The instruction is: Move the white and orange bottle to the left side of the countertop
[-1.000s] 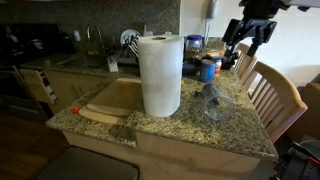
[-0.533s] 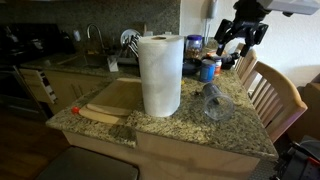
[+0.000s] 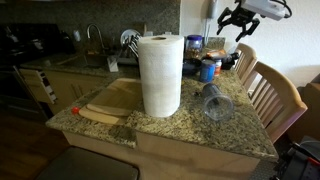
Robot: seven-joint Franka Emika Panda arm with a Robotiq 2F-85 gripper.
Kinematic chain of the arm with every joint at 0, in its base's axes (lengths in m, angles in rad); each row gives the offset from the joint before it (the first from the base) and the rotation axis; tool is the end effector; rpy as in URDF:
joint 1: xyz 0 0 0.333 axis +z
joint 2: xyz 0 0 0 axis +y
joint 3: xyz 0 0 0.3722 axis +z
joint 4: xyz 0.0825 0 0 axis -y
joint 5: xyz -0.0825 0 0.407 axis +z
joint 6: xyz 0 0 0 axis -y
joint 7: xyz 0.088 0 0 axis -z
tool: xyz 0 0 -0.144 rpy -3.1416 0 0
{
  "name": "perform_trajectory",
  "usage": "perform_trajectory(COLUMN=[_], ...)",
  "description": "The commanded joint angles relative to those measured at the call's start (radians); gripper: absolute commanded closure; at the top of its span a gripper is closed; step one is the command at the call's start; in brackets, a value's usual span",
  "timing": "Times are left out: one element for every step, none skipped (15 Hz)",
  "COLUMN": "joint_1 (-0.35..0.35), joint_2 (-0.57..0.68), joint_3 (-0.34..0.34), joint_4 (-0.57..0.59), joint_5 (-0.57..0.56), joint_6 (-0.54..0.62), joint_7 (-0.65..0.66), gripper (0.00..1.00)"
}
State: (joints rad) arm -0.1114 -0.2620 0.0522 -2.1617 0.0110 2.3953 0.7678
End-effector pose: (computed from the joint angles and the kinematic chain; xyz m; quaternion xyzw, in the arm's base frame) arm 0.5403 -0.0293 0.5754 -0.8869 0.3916 -0.2306 0.0830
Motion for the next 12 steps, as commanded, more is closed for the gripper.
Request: perform_trajectory(joint_1=[-0.076,-0.092,-0.105,-0.114,-0.122,-0.124,-0.117,-0.098,-0.097,-0.096,-0.094,-0.093], joint_2=[0.130,0.173,0.218,0.269,0.325,0.370,0.394,0.306,0.346,0.374,0.389,0.394], joint_3=[-0.084,-0.111,-0.138,-0.162,-0.184,-0.202,-0.222,-0.224,-0.238,-0.244,-0.246,-0.245], joint_4=[0.121,0.165,0.212,0.269,0.327,0.377,0.407,0.307,0.347,0.375,0.389,0.396], joint_5=[-0.012,-0.004,0.007,0.013,0.008,-0.025,-0.043,-0.012,-0.021,-0.022,-0.022,-0.022], joint_6=[0.109,0.137,0.161,0.175,0.189,0.182,0.174,0.174,0.174,0.174,0.174,0.174], joint_7=[0.028,0.039,0.049,0.072,0.108,0.174,0.240,0.141,0.178,0.198,0.206,0.211], gripper=[0.00,0.00,0.00,0.00,0.00,0.00,0.00,0.00,0.00,0.00,0.00,0.00])
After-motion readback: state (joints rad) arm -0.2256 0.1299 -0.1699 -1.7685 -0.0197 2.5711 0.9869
